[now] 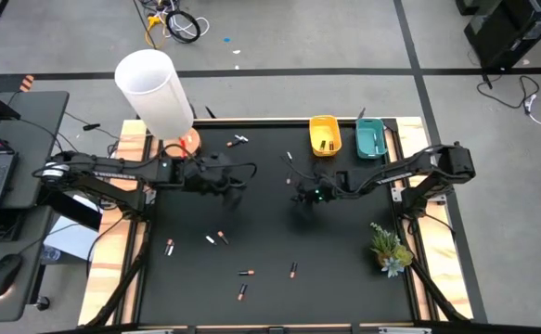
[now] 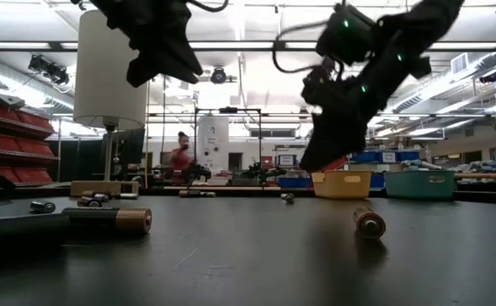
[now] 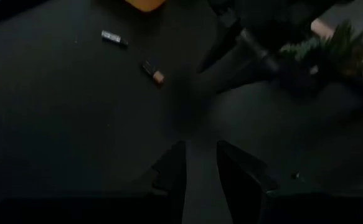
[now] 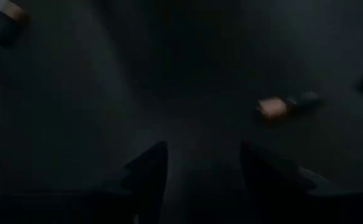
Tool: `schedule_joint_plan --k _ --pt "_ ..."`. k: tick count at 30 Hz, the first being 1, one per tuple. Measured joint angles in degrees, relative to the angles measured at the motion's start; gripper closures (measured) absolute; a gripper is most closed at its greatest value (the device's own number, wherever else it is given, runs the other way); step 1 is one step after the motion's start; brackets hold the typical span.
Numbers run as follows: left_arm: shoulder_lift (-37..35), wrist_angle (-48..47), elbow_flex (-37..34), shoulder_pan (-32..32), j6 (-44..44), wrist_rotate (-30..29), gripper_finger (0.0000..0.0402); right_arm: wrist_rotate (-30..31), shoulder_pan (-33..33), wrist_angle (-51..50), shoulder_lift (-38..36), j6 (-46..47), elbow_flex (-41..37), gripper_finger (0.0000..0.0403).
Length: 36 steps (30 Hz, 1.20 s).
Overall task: Sort batteries
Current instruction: Put the black battery into the yellow bin
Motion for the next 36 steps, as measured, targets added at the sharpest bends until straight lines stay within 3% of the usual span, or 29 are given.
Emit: schedule_joint_plan --k 6,15,24,36 --pt "0.1 2.9 0.0 0.0 -3.8 -0.9 0.0298 -1.0 -3.0 14.1 0.0 -7.6 -5.3 0.0159" --pt "0.1 3.0 0.0 0.0 -4.5 -2.3 0.0298 -1.1 -8.5 18.1 1.5 -14.9 -5.7 0.0091" --pt "0.1 2.9 0.0 0.0 -5.6 -3.1 0.0298 -3.6 -11.7 32.4 9.1 -17.2 -5.7 0.0101" --pt "0.1 2.4 0.0 0.0 -6.0 -3.1 0.0298 -5.8 -12.3 36.9 16.7 -17.4 -5.7 0.011"
